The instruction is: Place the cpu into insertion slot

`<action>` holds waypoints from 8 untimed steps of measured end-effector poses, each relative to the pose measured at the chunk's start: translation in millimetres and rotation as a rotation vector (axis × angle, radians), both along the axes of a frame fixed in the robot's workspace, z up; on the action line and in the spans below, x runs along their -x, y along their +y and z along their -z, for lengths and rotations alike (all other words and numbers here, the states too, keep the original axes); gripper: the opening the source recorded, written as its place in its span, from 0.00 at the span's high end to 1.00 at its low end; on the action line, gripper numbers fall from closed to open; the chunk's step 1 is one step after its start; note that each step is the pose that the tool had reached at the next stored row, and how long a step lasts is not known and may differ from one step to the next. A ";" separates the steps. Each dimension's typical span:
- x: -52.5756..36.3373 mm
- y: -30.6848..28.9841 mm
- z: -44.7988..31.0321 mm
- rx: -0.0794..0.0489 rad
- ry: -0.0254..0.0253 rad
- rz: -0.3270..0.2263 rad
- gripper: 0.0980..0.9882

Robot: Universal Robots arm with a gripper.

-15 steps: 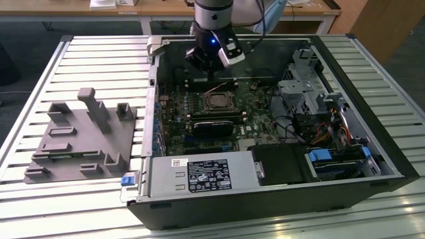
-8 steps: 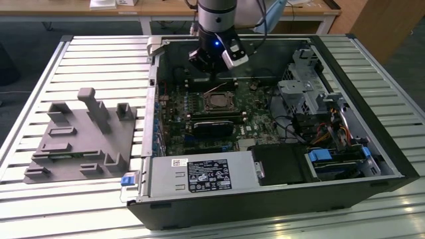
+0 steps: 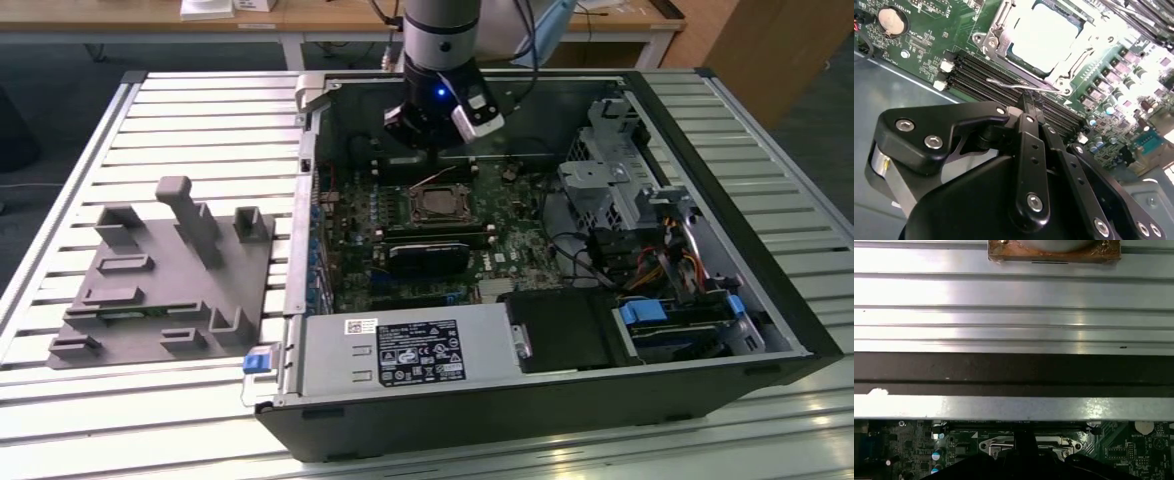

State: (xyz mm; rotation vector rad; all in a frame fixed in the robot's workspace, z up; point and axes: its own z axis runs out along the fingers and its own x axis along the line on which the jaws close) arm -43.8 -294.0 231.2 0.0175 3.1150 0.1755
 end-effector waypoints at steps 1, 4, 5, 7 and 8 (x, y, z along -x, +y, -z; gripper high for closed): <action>-0.8 0.2 0.4 0.000 0.0002 -0.001 0.99; -4.2 1.5 1.9 0.000 0.0001 -0.001 0.99; -5.0 2.0 2.4 0.000 0.0001 -0.001 0.99; -6.8 3.3 3.4 0.000 0.0000 -0.001 0.99; -7.6 3.9 4.1 0.000 0.0001 -0.001 0.99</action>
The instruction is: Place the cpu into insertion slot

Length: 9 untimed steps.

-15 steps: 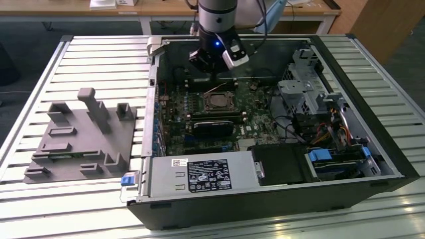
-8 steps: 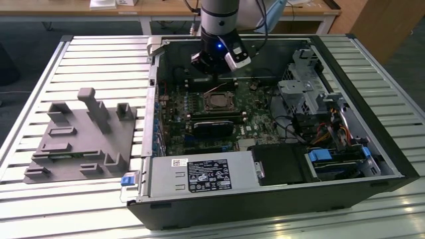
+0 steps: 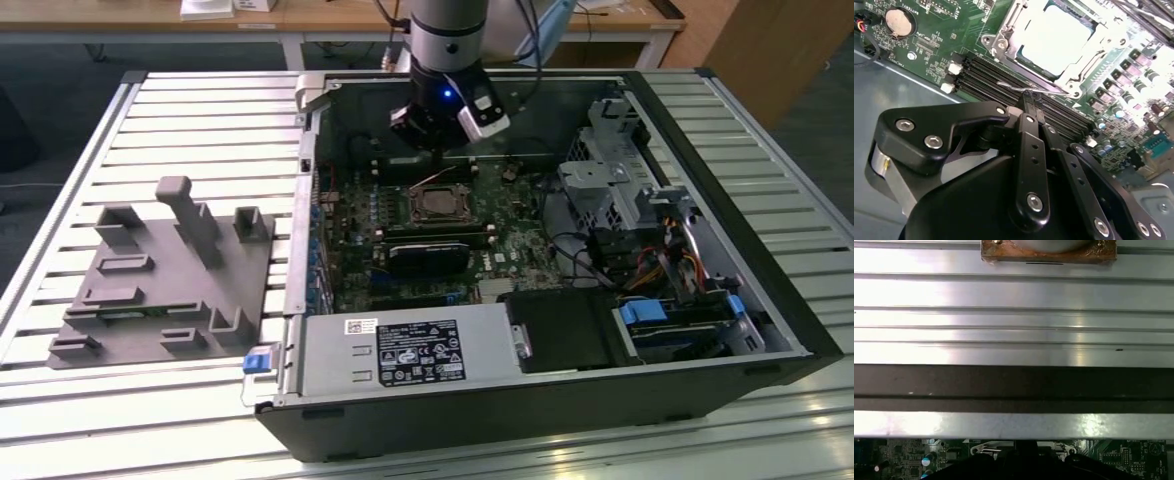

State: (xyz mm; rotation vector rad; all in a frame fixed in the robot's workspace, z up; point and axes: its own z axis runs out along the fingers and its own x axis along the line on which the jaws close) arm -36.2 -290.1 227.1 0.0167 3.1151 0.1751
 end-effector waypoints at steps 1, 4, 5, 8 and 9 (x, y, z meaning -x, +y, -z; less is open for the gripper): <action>-0.8 0.5 0.8 0.000 0.0000 0.000 0.99; -3.1 1.9 3.2 0.001 0.0003 0.000 0.99; -3.9 2.3 3.9 0.001 0.0004 0.000 0.99; -5.7 2.6 5.6 0.002 0.0006 0.000 0.99; -6.4 2.6 6.1 0.002 0.0006 0.000 0.99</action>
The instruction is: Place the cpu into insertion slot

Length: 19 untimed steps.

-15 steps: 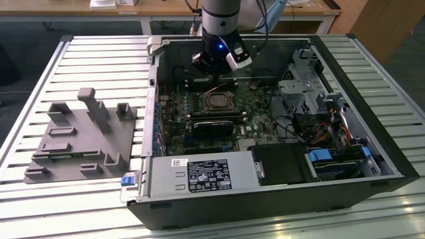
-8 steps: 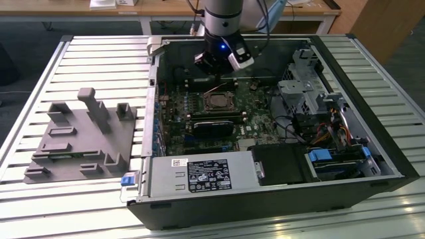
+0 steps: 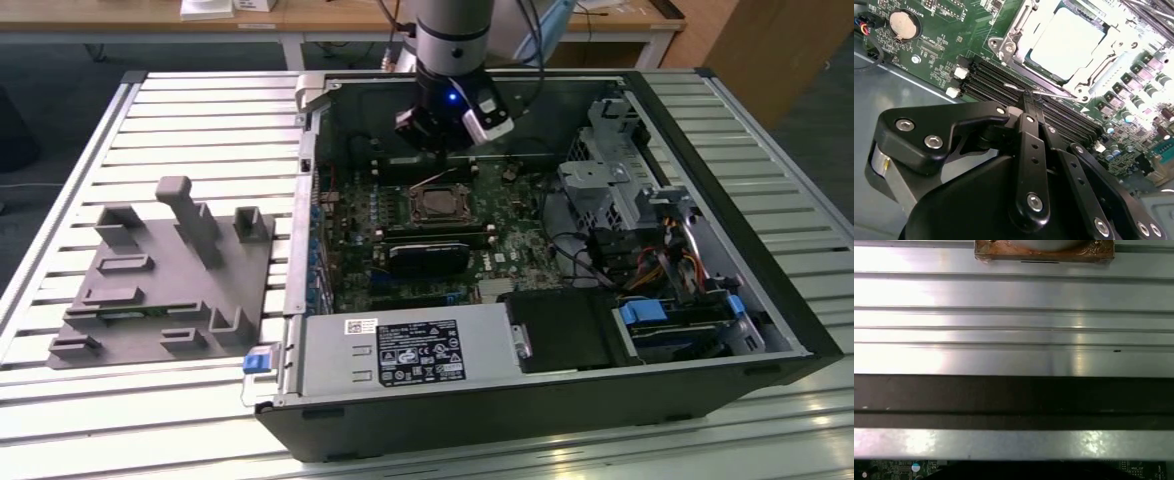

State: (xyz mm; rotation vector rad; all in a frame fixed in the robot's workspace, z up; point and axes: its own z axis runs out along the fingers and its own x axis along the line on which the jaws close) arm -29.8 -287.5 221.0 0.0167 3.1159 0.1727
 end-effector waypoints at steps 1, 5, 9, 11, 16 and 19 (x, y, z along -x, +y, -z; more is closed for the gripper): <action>-0.9 0.0 0.4 0.000 0.0000 0.000 0.99; -5.0 0.0 2.1 0.001 0.0002 0.000 0.99; -7.4 0.0 4.9 0.002 0.0002 0.000 0.99; -8.0 0.0 7.1 0.003 0.0003 0.000 0.99; -10.3 0.0 11.9 0.008 0.0007 0.000 0.99; -11.2 0.0 13.7 0.013 0.0009 0.001 0.99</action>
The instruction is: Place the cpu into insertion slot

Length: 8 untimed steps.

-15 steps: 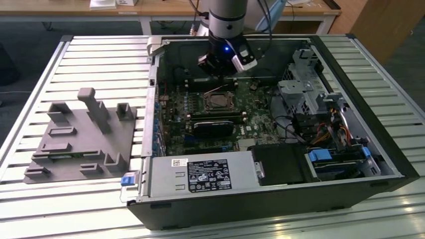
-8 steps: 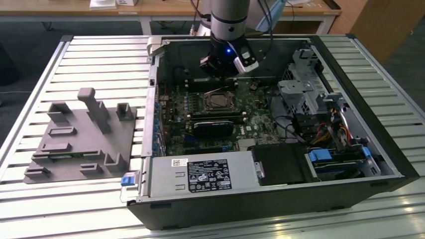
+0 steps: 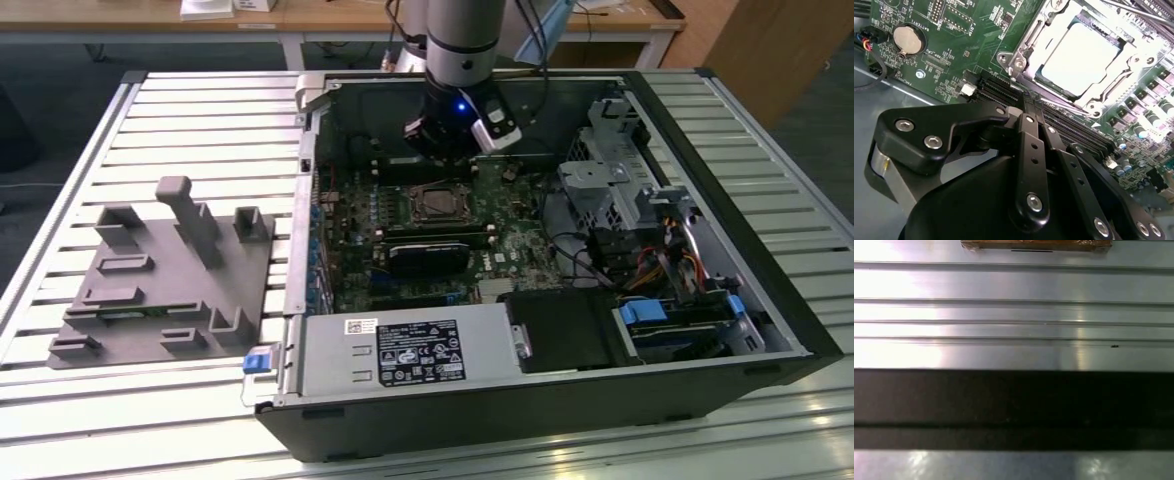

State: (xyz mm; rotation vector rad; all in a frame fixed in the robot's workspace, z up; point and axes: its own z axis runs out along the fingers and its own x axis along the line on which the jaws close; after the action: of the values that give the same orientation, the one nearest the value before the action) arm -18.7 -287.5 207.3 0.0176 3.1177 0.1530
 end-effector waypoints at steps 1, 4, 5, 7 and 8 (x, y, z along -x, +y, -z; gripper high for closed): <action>-0.2 0.0 0.4 0.001 0.0001 0.000 0.99; -0.9 0.0 1.6 0.006 0.0009 0.000 0.99; -1.2 0.0 2.0 0.009 0.0011 0.000 0.99; -1.9 0.0 3.0 0.013 0.0015 0.000 0.99; -2.4 0.0 3.5 0.015 0.0017 0.000 0.99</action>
State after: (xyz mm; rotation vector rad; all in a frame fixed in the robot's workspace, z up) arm -16.3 -287.4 203.8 0.0181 3.1203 0.1296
